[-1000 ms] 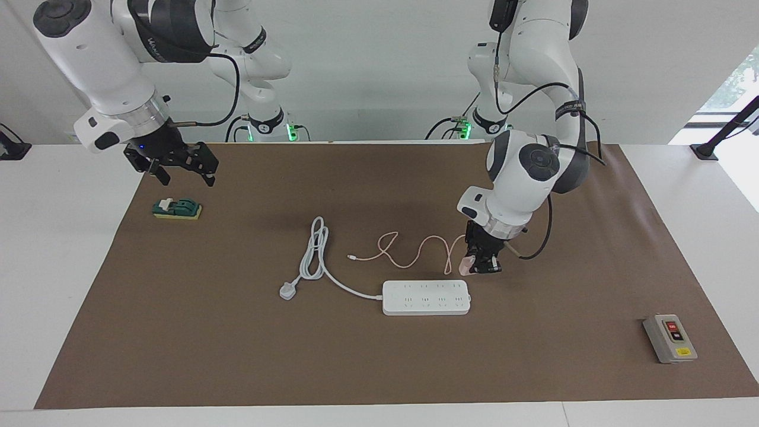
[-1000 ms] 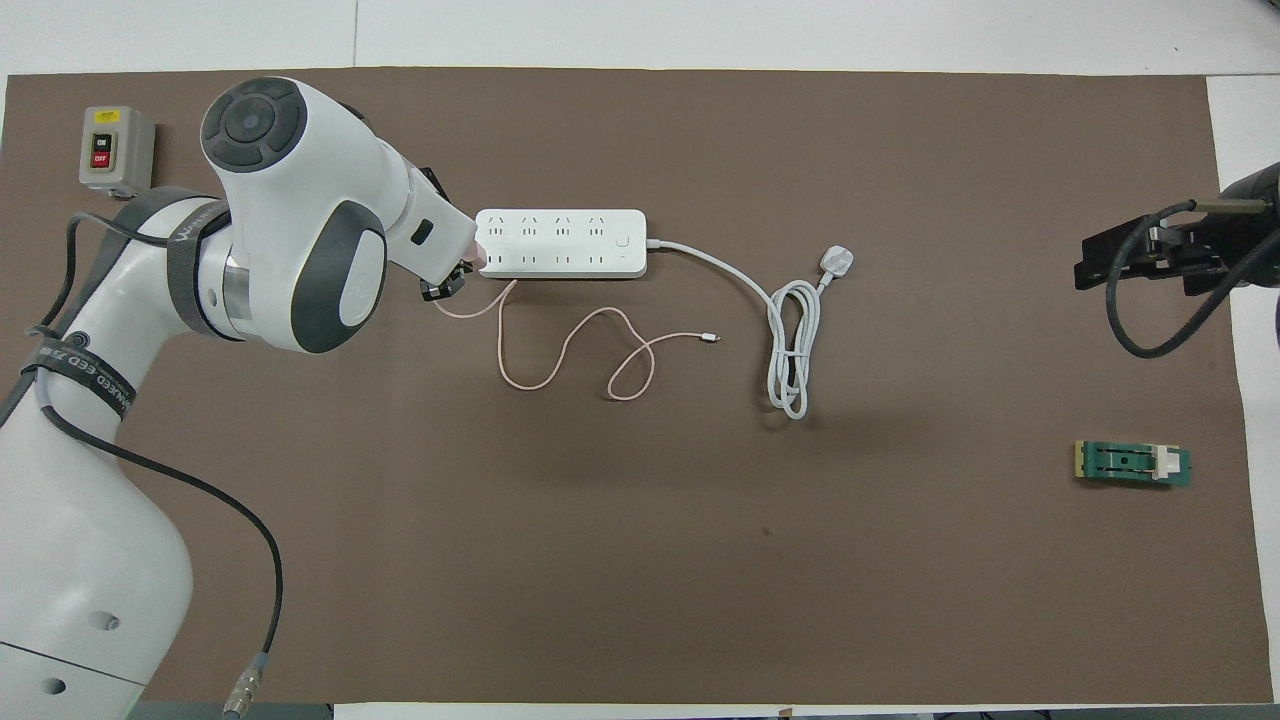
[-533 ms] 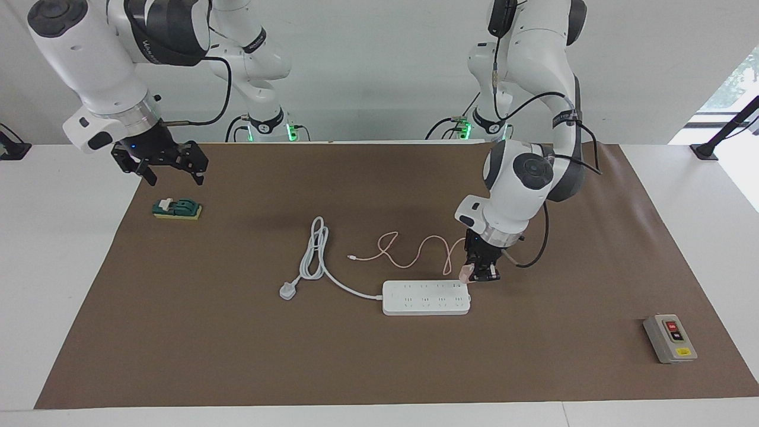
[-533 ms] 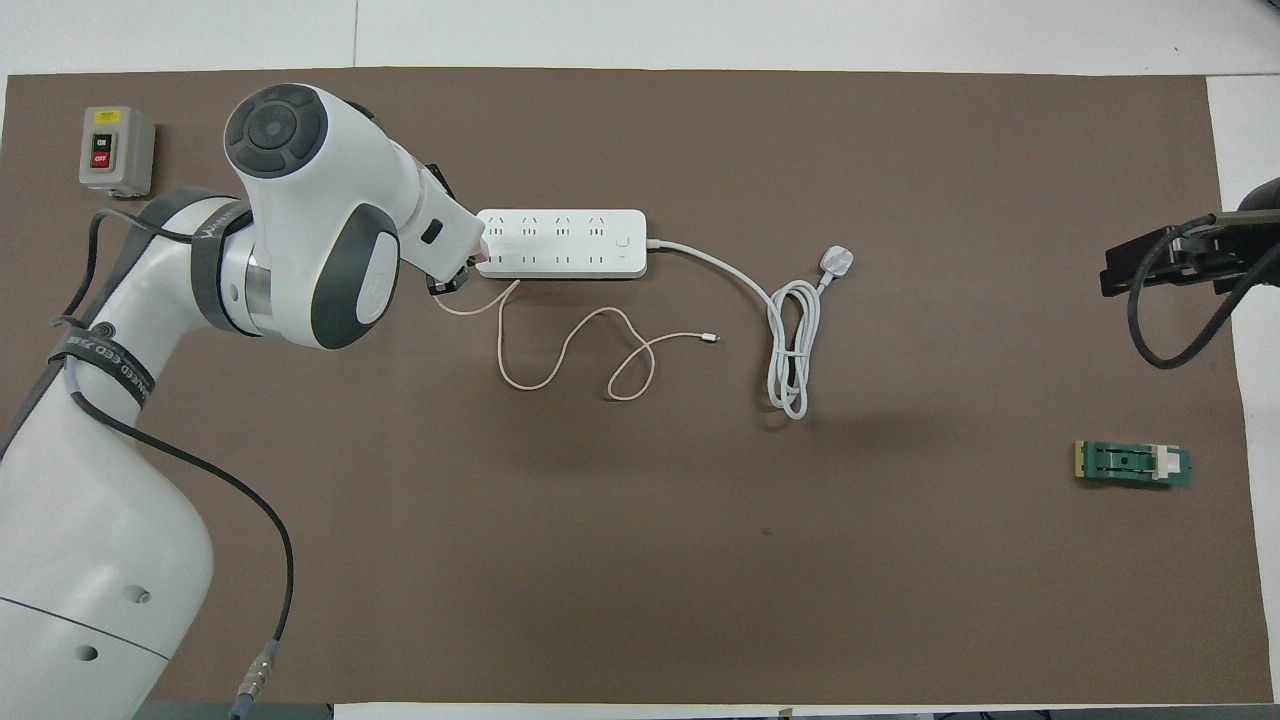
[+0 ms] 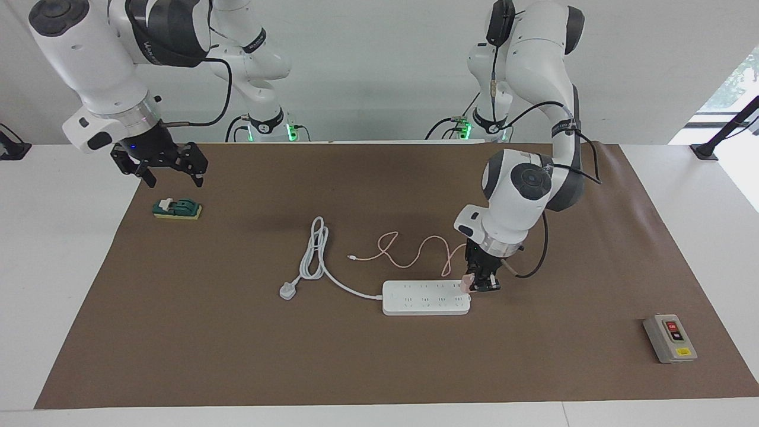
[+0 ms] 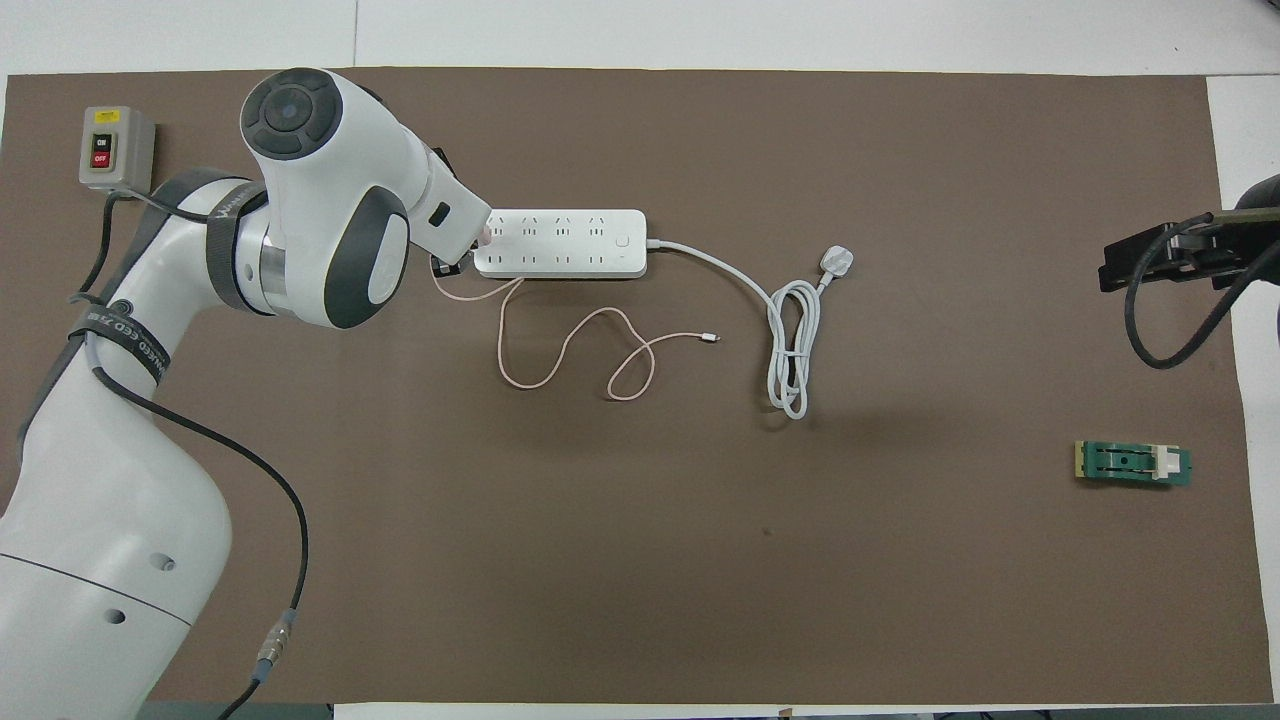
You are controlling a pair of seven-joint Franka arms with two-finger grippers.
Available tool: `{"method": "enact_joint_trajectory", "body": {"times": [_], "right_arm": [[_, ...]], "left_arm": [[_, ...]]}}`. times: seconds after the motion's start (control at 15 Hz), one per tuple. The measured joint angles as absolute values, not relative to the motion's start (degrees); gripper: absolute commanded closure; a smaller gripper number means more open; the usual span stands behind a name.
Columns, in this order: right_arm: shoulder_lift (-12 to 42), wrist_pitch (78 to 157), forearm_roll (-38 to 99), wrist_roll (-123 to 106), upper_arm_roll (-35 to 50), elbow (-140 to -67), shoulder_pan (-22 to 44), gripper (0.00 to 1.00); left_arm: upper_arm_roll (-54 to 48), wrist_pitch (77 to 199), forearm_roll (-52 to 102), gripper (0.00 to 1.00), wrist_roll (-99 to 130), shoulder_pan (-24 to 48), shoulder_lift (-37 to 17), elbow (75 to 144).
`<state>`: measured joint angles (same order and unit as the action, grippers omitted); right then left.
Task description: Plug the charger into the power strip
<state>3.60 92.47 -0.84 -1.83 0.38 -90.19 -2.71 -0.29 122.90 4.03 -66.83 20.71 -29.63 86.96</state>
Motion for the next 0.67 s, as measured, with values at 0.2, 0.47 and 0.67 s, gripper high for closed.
{"method": "enact_joint_trajectory", "body": {"times": [0.2,0.47,0.67], "right_arm": [[3.6,92.5,-0.8,-1.8,0.4,-90.4,-2.7,0.00],[3.5,92.5,-0.8,-1.8,0.4,-90.4,-2.7,0.00],[3.5,92.5,-0.8,-1.9,0.4,-90.4,-2.7,0.00]], "left_arm": [[-0.6,122.9,4.0,1.00,-66.8,20.9,-30.1,86.8],[-0.7,122.9,4.0,1.00,-66.8,21.5,-30.3,86.8],[-0.7,122.9,4.0,1.00,-66.8,21.6,-30.4,87.0]]}}
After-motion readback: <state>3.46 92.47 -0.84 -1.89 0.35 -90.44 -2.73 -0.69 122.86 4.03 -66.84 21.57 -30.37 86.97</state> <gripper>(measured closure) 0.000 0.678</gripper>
